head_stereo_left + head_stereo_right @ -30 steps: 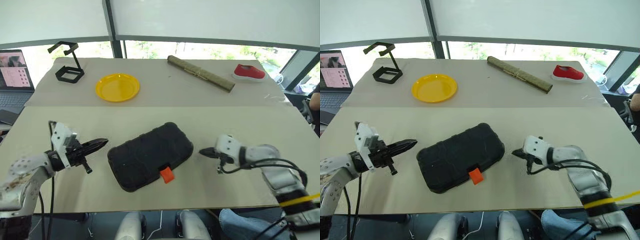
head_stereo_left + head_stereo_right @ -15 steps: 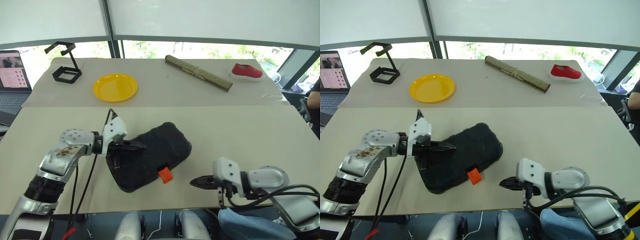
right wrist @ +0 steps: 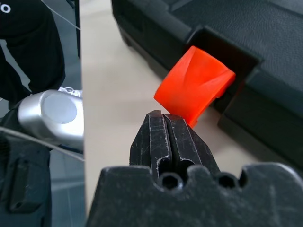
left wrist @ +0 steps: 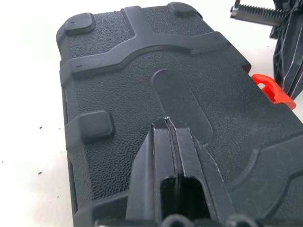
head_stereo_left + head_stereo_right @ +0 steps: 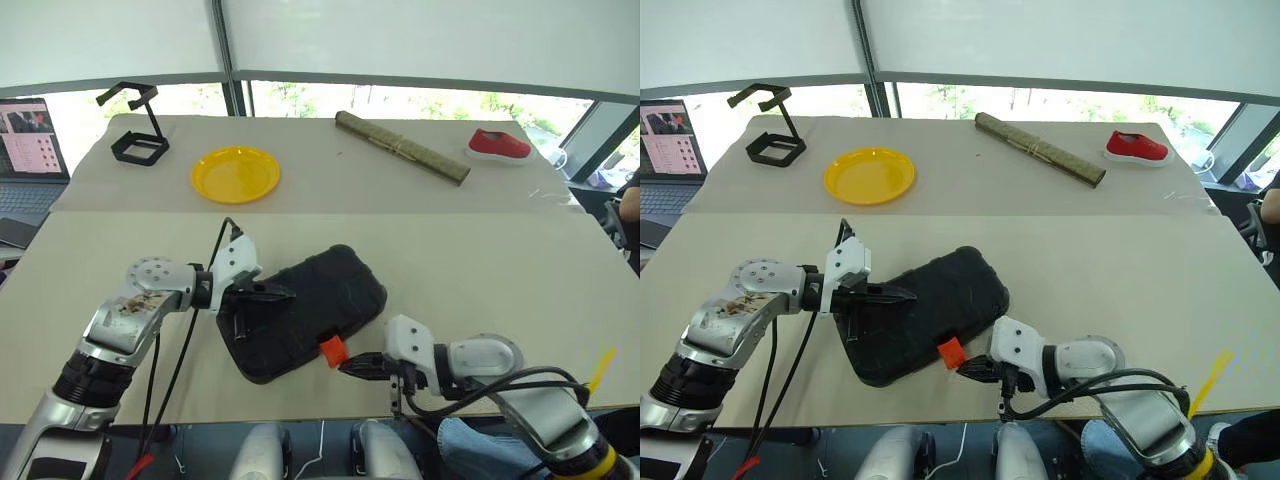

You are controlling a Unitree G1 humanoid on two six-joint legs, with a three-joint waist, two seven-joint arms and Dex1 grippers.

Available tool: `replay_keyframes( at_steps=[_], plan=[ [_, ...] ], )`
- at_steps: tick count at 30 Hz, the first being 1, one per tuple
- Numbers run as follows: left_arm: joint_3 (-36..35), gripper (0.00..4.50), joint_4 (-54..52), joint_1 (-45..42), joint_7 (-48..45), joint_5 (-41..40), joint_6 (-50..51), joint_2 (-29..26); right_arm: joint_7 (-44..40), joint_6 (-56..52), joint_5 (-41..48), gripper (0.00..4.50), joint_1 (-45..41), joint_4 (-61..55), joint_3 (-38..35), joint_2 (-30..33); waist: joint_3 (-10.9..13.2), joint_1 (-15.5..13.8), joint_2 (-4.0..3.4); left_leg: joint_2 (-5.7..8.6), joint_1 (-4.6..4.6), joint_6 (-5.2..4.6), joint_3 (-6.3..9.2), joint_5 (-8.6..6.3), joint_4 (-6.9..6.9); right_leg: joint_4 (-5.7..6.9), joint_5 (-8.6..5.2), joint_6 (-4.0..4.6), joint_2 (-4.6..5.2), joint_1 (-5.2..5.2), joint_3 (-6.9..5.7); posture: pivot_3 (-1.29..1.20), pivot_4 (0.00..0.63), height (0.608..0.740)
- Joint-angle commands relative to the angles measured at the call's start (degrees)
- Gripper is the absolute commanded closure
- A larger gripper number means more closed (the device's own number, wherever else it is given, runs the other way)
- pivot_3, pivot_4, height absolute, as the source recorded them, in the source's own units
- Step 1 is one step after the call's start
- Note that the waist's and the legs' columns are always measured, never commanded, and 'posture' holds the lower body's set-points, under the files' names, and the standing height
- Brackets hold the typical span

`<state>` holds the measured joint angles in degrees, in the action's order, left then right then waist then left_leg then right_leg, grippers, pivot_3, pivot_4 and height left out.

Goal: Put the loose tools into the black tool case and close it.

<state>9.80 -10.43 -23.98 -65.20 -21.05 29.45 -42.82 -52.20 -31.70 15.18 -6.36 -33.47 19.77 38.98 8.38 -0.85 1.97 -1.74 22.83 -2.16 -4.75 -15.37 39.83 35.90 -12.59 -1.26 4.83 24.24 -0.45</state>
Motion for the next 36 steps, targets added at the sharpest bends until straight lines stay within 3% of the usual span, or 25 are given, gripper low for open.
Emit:
replay_keyframes(
  at_steps=[1, 29, 35, 36],
  plan=[
    [1.78, 4.48, -0.29, 1.0, -0.47, 0.48, 1.09, 0.22, 0.5, 2.43, -1.32, 4.5, -1.41, 0.24, 0.51, -0.64, 0.0, 0.04, 0.0, 0.0, 0.0, 0.0, 0.0, 0.0, 0.0, 0.0, 0.0, 0.0, 0.0, 0.0, 0.0, 0.0, 0.15, 0.74],
    [3.44, 4.48, 1.54, 5.14, 1.13, 3.02, 3.04, -0.6, 4.54, 12.38, -7.66, 4.5, -7.29, 11.03, 0.59, -12.52, -0.03, 0.52, -0.01, -0.23, -0.53, 0.11, -0.11, 0.07, -0.04, 0.26, -0.04, 0.23, -0.42, -0.17, 0.27, 0.0, 0.15, 0.74],
    [-2.44, 4.48, 2.82, 8.81, 1.56, 1.02, -4.15, 0.51, 0.84, 11.51, -4.45, 4.5, -4.86, 9.11, -2.73, -9.32, -0.03, 0.72, -0.02, -0.3, -0.57, 0.15, -0.16, 0.09, -0.05, 0.32, -0.01, 0.29, -0.43, -0.13, 0.37, 0.0, 0.15, 0.74],
    [-5.15, 4.24, 2.84, 10.45, 1.94, 0.47, -7.32, 0.84, -0.2, 10.49, -2.28, 4.5, -3.41, 8.09, -4.66, -7.98, -0.03, 0.8, -0.03, -0.31, -0.56, 0.15, -0.19, 0.09, -0.07, 0.32, 0.0, 0.31, -0.42, -0.1, 0.41, 0.0, 0.15, 0.74]
  ],
)
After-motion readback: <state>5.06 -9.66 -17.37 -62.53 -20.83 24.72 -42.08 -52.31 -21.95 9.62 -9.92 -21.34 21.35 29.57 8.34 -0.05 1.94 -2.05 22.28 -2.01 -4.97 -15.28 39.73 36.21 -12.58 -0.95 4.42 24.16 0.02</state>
